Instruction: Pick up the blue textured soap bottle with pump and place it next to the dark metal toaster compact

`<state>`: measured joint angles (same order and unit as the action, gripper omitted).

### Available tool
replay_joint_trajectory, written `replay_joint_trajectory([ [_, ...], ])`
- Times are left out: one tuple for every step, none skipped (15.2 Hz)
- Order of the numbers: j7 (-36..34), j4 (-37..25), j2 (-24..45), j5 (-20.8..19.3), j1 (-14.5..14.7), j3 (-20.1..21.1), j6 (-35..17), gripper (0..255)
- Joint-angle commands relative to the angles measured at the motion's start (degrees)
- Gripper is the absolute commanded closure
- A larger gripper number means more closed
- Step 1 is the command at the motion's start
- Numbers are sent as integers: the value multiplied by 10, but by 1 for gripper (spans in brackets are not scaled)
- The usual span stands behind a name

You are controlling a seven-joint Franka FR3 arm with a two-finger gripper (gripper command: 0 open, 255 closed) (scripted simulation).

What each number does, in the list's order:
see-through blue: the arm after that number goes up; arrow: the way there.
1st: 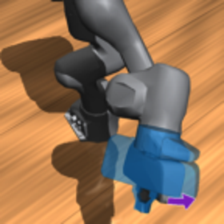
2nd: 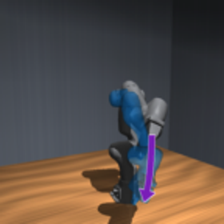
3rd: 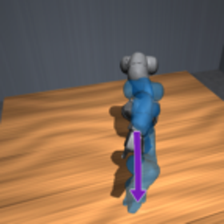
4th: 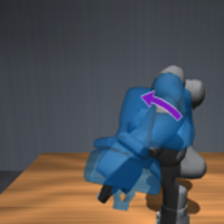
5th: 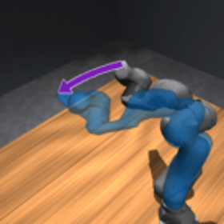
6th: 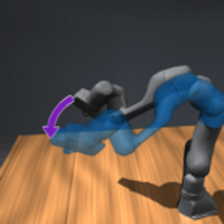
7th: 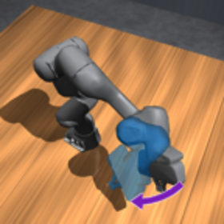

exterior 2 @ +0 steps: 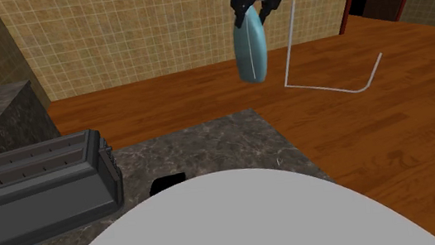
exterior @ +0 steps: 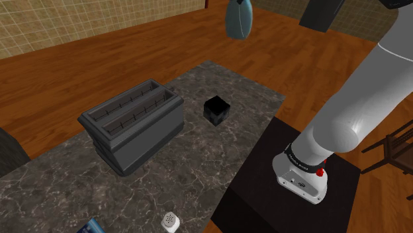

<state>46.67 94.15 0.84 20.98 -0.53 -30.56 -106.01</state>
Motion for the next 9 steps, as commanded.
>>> replay_joint_trajectory([
  [-5,-21,3,0,-1,-1,17,255],
  [-7,-30,5,1,-2,-1,25,255],
  [-9,-40,7,1,-2,-2,33,255],
  [-10,-50,9,2,-3,-3,41,255],
  [-12,-61,12,3,-4,-3,49,255],
  [-13,-71,14,4,-5,-4,58,255],
  [-15,-82,17,5,-6,-5,66,255],
  [-17,-93,20,7,-7,-5,75,255],
  [-18,-105,24,9,-8,-6,83,255],
])
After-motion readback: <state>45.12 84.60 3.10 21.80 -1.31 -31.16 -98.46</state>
